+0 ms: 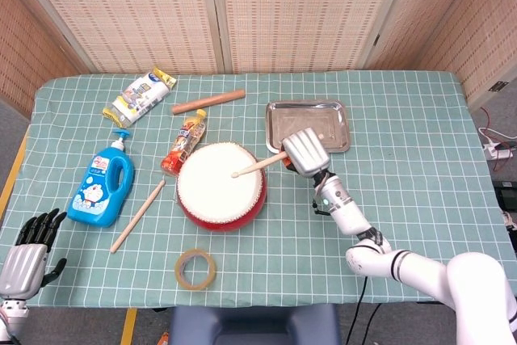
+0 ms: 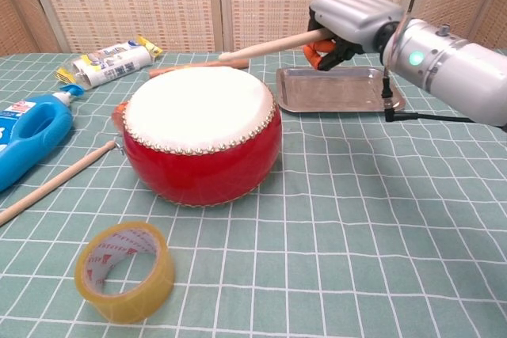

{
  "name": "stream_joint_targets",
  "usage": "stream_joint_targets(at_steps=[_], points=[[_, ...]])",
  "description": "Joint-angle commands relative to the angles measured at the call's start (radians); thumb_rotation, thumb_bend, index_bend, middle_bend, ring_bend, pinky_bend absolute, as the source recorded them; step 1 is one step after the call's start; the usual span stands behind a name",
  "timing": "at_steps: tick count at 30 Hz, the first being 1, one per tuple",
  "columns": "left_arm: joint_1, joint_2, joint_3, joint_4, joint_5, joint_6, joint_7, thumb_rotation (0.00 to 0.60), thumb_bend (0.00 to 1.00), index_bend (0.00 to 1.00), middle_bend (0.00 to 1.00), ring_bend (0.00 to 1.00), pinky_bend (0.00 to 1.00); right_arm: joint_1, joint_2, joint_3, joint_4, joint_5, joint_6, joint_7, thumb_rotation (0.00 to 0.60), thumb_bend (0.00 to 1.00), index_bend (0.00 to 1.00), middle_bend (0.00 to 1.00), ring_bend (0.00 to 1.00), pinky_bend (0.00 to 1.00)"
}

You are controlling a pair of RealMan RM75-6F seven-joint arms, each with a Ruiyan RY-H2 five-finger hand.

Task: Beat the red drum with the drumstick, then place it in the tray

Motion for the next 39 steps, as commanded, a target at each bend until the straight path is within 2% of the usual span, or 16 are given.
stream_joint_targets(at_steps=[1,5,8,15,17,20,25,29,32,37,39], points=[[0.000,-0.002,0.001,0.003,-0.001,-0.003,-0.002,0.600,0.27,0.02,0.01,0.00,0.00,0.047,-0.026,-0.017,0.024,0.005,-0.029,-0.110,0.544,0.78,1.00,1.00,1.00,1.00],[0.000,-0.003,0.001,0.006,-0.003,-0.005,-0.004,0.600,0.27,0.02,0.01,0.00,0.00,0.065,-0.029,-0.062,0.057,-0.024,-0.049,-0.221,0.544,0.78,1.00,1.00,1.00,1.00],[0.000,-0.005,0.001,0.008,-0.002,-0.004,-0.007,0.600,0.27,0.02,0.00,0.00,0.00,0.066,-0.029,-0.070,0.054,-0.032,-0.043,-0.247,0.544,0.78,1.00,1.00,1.00,1.00],[0.005,-0.005,0.001,0.015,-0.001,0.004,-0.016,0.600,0.27,0.02,0.01,0.00,0.00,0.040,-0.034,0.014,-0.008,-0.025,0.064,-0.049,0.551,0.78,1.00,1.00,1.00,1.00],[0.005,-0.005,0.002,0.015,0.001,0.006,-0.017,0.600,0.27,0.02,0.01,0.00,0.00,0.037,-0.028,0.028,-0.018,-0.017,0.074,-0.040,0.549,0.78,1.00,1.00,1.00,1.00],[0.005,-0.006,0.002,0.014,0.003,0.007,-0.017,0.600,0.27,0.02,0.01,0.00,0.00,0.039,-0.020,0.013,-0.006,-0.016,0.058,-0.080,0.549,0.78,1.00,1.00,1.00,1.00],[0.003,-0.007,0.002,0.012,0.004,0.004,-0.013,0.600,0.27,0.02,0.01,0.00,0.00,0.046,-0.024,-0.045,0.050,-0.003,-0.009,-0.217,0.553,0.78,1.00,1.00,1.00,1.00],[0.002,-0.008,0.002,0.012,0.002,0.000,-0.011,0.600,0.27,0.02,0.01,0.00,0.00,0.048,-0.036,-0.060,0.085,0.021,-0.033,-0.297,0.578,0.78,1.00,1.00,1.00,1.00],[0.002,-0.008,0.002,0.011,0.000,-0.002,-0.010,0.600,0.27,0.02,0.01,0.00,0.00,0.046,-0.042,-0.039,0.075,0.017,-0.004,-0.252,0.588,0.78,1.00,1.00,1.00,1.00],[0.002,-0.005,0.000,0.008,0.001,0.001,-0.009,0.600,0.27,0.02,0.01,0.00,0.00,0.038,-0.039,0.027,0.028,-0.006,0.079,-0.067,0.589,0.78,1.00,1.00,1.00,1.00],[0.001,-0.005,0.000,0.007,0.001,0.000,-0.008,0.600,0.27,0.02,0.01,0.00,0.00,0.035,-0.040,0.042,0.022,-0.002,0.091,-0.030,0.584,0.78,1.00,1.00,1.00,1.00]])
